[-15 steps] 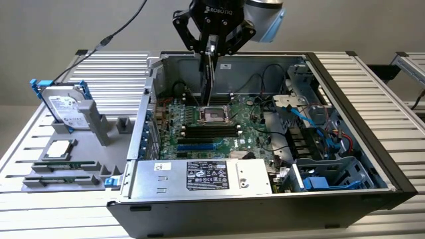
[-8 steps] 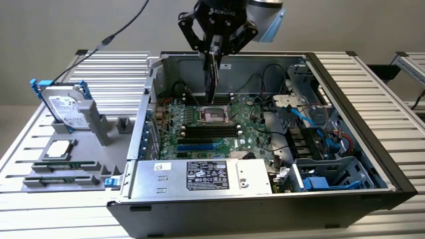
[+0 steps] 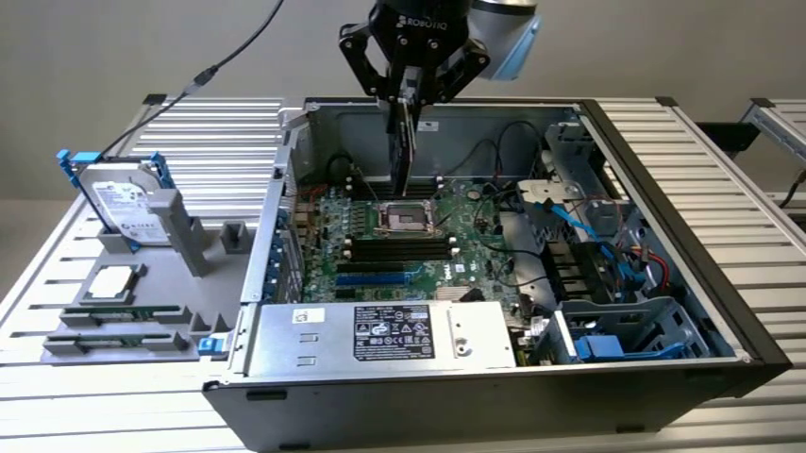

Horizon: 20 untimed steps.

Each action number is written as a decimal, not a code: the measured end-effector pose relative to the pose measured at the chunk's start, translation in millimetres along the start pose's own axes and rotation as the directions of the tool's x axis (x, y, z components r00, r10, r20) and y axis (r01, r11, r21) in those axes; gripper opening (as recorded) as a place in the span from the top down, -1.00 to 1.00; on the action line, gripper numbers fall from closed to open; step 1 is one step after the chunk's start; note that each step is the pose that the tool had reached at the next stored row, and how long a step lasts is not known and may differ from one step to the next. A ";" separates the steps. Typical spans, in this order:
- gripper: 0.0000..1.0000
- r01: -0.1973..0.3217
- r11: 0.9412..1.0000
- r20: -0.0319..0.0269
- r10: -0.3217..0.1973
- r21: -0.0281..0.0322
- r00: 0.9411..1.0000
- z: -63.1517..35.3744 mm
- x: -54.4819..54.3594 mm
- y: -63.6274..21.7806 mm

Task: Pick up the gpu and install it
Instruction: 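Insert the gpu into the slot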

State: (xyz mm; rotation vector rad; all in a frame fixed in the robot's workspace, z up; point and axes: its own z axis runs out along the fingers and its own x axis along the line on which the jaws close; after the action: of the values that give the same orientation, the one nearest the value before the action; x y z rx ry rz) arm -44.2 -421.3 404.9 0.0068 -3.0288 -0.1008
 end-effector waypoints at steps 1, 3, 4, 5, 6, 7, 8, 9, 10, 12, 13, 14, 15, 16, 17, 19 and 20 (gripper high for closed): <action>0.47 0.000 1.000 0.000 0.000 0.000 1.000 0.0 0.0 0.0; 0.47 0.000 1.000 0.000 0.000 0.000 1.000 0.0 0.0 0.0; 0.47 0.000 1.000 0.000 0.000 0.000 1.000 0.0 0.0 0.0; 0.47 0.000 1.000 0.000 0.000 0.000 1.000 0.0 0.0 0.0; 0.47 0.000 1.000 0.000 0.000 0.000 1.000 0.0 0.0 0.0; 0.47 0.000 1.000 0.000 0.000 0.000 1.000 0.0 0.0 0.0; 0.47 0.000 1.000 0.000 0.000 0.000 1.000 0.0 0.0 0.0; 0.47 0.000 1.000 0.000 0.000 0.000 1.000 0.0 0.0 0.0; 0.47 0.000 1.000 0.000 0.000 0.000 1.000 0.0 0.0 0.0; 0.47 0.006 1.000 0.003 -0.006 0.000 1.000 0.2 0.1 0.1; 0.47 0.017 1.000 0.004 -0.017 0.001 1.000 0.4 0.0 0.1; 0.47 0.035 0.999 0.003 -0.035 0.003 0.999 0.6 0.0 0.0; 0.47 0.053 0.999 0.002 -0.053 0.004 0.999 0.8 0.0 0.0; 0.47 0.071 0.997 0.001 -0.071 0.006 0.997 1.0 -0.1 0.0; 0.47 0.089 0.996 0.000 -0.089 0.008 0.996 1.3 -0.1 0.0; 0.47 0.125 0.992 -0.003 -0.125 0.012 0.992 1.7 -0.1 0.0; 0.47 0.143 0.990 -0.005 -0.143 0.014 0.990 2.0 -0.1 0.0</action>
State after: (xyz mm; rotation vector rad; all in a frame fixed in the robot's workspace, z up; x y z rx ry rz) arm -44.3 -421.2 402.9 0.2261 -3.0222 -0.0910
